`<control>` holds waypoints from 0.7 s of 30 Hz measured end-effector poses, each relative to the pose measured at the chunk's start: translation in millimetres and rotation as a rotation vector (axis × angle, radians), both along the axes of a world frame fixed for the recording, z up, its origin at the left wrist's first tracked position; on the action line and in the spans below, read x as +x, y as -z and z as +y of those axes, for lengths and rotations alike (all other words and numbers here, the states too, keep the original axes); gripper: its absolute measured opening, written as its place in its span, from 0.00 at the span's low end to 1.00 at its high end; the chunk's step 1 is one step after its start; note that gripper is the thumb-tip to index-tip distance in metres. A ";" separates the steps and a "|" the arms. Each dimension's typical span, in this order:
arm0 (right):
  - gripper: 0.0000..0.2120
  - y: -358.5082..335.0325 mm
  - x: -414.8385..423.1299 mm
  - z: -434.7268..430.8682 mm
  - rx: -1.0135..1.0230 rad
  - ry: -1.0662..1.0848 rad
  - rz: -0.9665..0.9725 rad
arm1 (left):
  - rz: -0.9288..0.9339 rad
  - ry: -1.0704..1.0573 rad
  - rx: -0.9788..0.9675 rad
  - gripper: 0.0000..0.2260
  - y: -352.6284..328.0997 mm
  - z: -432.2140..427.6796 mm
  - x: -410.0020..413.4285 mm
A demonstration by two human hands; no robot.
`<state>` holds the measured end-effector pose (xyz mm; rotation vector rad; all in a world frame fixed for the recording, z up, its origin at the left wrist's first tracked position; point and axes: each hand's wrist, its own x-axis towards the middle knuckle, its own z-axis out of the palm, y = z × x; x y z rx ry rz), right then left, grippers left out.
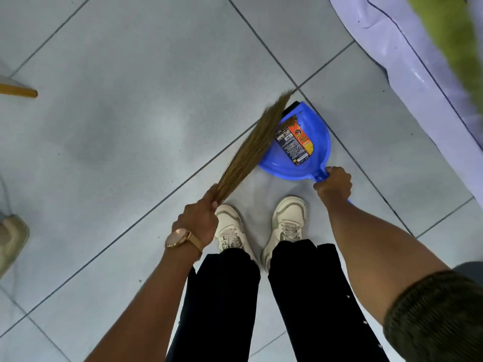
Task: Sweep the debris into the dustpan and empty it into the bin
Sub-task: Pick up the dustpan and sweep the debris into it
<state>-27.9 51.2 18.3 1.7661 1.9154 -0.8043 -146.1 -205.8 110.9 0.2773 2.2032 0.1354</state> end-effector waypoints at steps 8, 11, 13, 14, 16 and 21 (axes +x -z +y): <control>0.15 -5.7 17.0 -3.4 -0.031 0.223 0.042 | 0.217 -0.017 0.116 0.20 -43.3 9.9 -20.9; 0.13 -9.7 21.2 -0.7 -0.052 0.271 0.038 | 0.175 -0.018 0.048 0.20 -10.3 34.8 -44.7; 0.13 -10.4 19.0 3.1 -0.068 0.256 0.037 | 0.121 -0.007 0.009 0.21 10.1 53.5 -53.5; 0.15 -10.1 17.3 5.0 -0.079 0.249 0.039 | 0.100 -0.003 0.005 0.21 17.3 62.1 -55.0; 0.20 -10.1 12.1 8.7 -0.099 0.241 0.047 | 0.081 0.004 0.012 0.21 26.3 76.8 -53.7; 0.30 -11.8 -2.7 15.2 -0.147 0.208 0.069 | 0.065 0.075 0.020 0.21 15.0 81.9 -28.9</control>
